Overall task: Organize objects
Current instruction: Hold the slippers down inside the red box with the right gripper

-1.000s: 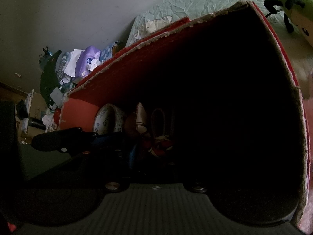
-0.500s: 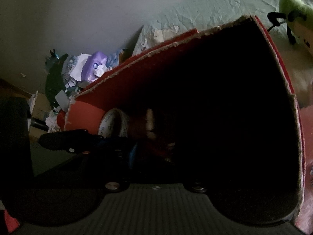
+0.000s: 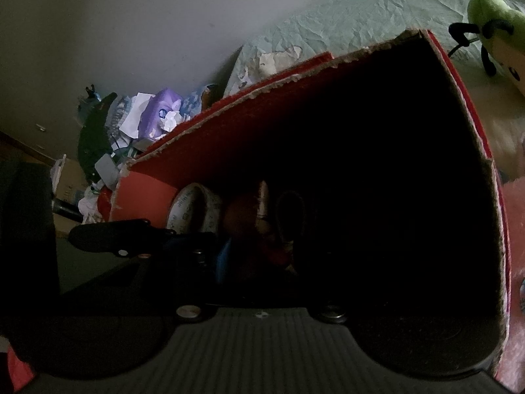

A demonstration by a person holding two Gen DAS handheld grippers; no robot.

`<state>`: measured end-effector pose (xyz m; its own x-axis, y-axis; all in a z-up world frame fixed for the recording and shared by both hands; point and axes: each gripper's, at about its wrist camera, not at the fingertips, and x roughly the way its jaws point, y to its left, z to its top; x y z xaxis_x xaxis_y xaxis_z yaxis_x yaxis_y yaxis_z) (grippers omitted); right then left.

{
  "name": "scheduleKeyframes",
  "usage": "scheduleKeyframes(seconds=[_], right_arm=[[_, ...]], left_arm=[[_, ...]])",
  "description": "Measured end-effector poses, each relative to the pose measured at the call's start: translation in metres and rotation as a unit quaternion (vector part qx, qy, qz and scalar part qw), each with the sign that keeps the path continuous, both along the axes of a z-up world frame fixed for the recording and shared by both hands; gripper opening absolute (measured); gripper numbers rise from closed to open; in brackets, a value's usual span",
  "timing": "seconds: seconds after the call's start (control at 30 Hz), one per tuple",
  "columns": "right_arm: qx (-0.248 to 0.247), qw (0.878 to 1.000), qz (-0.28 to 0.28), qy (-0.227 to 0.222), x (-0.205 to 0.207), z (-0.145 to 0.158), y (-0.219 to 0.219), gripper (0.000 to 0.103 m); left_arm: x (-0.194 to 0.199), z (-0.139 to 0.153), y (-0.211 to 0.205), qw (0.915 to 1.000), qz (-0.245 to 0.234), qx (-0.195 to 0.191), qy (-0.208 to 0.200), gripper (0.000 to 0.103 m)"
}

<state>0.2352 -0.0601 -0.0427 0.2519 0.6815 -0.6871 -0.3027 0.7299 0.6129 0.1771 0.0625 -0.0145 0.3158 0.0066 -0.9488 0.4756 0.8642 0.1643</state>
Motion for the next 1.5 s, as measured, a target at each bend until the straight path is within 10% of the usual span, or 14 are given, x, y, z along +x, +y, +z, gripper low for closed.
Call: scheduleKeyframes(seconds=[1.5], right_arm=[[0.009,1.000,-0.001,-0.010,-0.003,0.000,-0.001,0.046]], left_arm=[[-0.011,0.006,0.016,1.0000,-0.001,0.001,0.006,0.072]])
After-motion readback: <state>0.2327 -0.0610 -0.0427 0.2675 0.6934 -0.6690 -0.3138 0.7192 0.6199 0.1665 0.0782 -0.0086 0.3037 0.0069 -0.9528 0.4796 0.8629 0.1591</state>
